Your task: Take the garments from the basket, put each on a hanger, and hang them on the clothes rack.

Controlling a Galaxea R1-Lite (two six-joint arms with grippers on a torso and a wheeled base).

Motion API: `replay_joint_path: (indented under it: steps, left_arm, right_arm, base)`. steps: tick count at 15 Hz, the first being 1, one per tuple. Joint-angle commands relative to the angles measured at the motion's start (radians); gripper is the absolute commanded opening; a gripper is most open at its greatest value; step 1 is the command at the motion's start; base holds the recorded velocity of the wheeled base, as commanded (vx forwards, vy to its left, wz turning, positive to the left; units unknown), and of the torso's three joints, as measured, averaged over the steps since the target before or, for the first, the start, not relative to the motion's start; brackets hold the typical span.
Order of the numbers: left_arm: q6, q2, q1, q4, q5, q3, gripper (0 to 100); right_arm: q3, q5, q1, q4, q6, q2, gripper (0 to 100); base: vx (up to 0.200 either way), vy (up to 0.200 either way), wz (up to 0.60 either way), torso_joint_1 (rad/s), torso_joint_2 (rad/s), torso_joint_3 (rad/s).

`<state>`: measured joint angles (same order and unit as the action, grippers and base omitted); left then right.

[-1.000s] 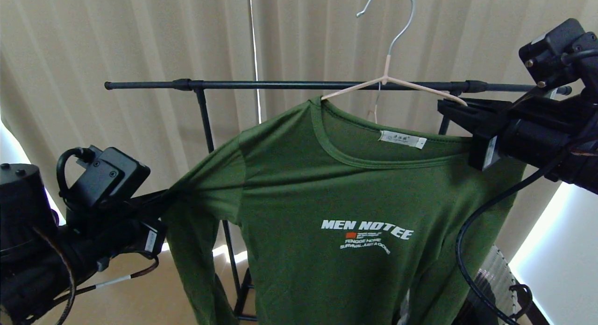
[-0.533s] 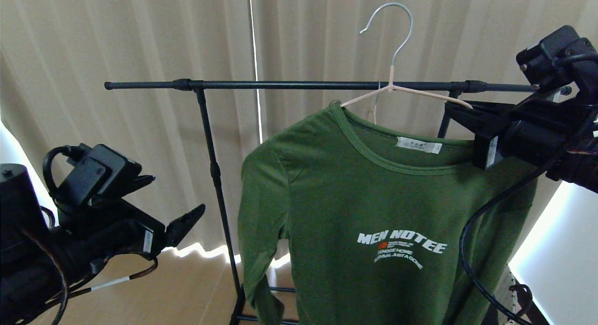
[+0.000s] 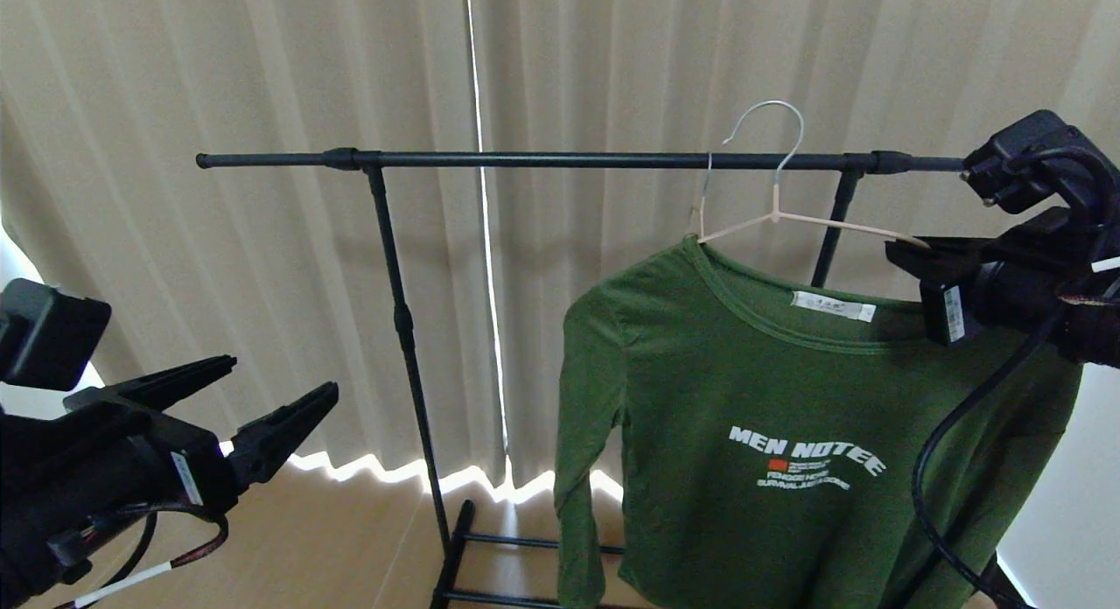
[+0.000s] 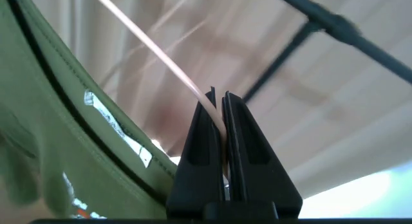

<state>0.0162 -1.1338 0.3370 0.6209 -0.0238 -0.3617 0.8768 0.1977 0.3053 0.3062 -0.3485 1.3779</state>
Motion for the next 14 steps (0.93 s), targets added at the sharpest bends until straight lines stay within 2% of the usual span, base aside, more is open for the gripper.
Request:
replay_joint_path:
  steps: [1, 2, 4, 7, 8, 14]
  left_arm:
    - [-0.03, 0.023, -0.009, 0.002, 0.002, 0.02, 100]
    - [-0.033, 0.017, -0.021, 0.005, 0.022, 0.01, 100]
    - [-0.032, 0.026, -0.033, 0.007, 0.048, 0.015, 100]
    - [-0.03, 0.032, -0.029, 0.043, 0.055, 0.015, 100]
    - [-0.03, 0.032, -0.026, 0.102, 0.056, 0.038, 100]
    - [-0.021, 0.028, -0.029, 0.115, 0.055, 0.04, 100]
  right_arm:
    - [0.022, -0.001, -0.058, -0.002, -0.001, -0.002, 0]
    - [0.025, -0.001, -0.094, -0.016, 0.0, -0.005, 0]
    - [0.022, 0.0, -0.107, -0.018, -0.001, -0.01, 0]
    - [0.016, 0.0, -0.107, -0.019, 0.0, -0.011, 0]
    - [0.01, -0.001, -0.109, -0.021, 0.0, -0.013, 0]
    - [-0.01, -0.003, -0.104, -0.019, 0.02, -0.013, 0]
  base:
    - [0.0, 0.0, 0.0, 0.0, 0.0, 0.0]
    - [0.0, 0.0, 0.0, 0.0, 0.0, 0.0]
    - [0.0, 0.0, 0.0, 0.0, 0.0, 0.0]
    - [0.0, 0.0, 0.0, 0.0, 0.0, 0.0]
    - [0.0, 0.0, 0.0, 0.0, 0.0, 0.0]
    - [0.0, 0.0, 0.0, 0.0, 0.0, 0.0]
